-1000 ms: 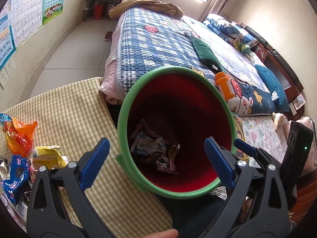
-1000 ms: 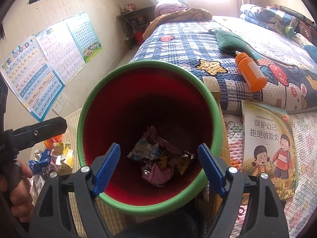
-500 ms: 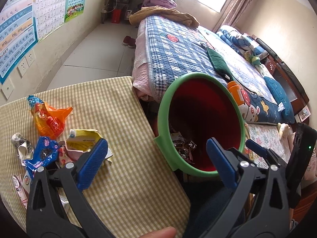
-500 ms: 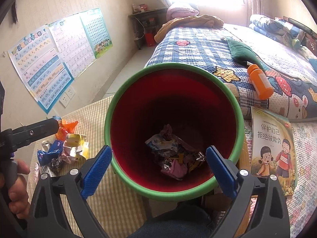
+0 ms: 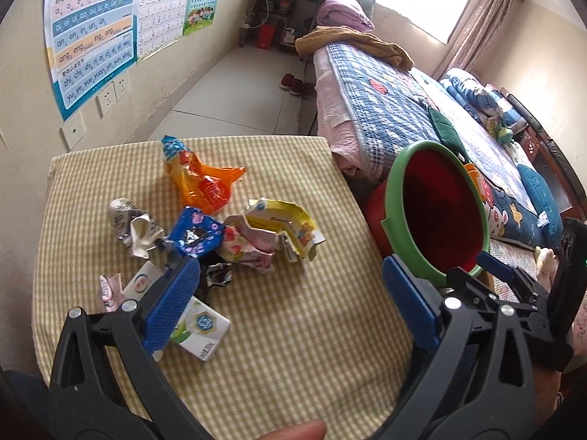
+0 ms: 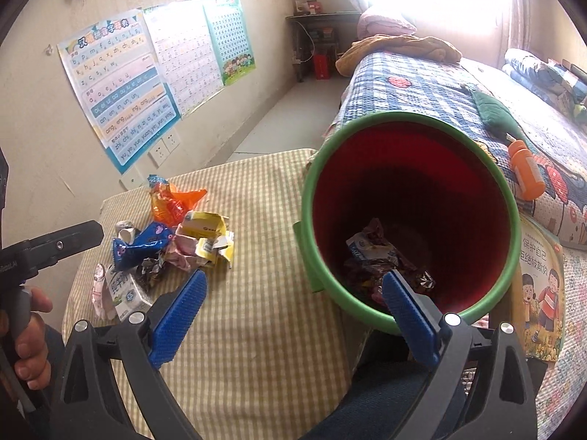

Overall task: Collect trash
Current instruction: 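Move both open tools back over the remaining trash on the table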

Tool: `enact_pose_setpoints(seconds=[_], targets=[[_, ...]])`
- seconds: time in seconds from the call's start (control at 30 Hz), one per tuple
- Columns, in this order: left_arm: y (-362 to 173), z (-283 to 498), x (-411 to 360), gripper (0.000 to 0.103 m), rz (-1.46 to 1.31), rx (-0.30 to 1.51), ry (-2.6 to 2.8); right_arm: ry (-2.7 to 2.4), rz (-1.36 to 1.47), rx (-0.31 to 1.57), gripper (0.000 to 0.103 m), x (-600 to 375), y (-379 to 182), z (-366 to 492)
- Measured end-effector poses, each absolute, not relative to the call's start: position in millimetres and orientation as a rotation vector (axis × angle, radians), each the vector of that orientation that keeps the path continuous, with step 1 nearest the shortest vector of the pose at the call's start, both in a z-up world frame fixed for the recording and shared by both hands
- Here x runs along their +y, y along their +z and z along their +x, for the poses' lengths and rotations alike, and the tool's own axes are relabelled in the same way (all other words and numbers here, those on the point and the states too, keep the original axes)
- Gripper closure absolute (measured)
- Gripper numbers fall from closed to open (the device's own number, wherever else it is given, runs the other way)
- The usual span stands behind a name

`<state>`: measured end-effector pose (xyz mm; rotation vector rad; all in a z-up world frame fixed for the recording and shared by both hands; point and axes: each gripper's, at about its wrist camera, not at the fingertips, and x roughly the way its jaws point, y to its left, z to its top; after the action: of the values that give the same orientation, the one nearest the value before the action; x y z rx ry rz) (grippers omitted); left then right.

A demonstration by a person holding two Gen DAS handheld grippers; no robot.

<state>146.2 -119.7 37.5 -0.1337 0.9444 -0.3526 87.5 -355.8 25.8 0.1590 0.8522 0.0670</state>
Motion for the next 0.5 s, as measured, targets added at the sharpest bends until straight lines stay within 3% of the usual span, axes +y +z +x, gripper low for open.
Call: enact_pose_setpoints(seconds=[0.5], targets=[[9,110,13,0.006,-0.223,0.969,-0.141,0.247,0.053,0.916,0.007,-245,5,88]])
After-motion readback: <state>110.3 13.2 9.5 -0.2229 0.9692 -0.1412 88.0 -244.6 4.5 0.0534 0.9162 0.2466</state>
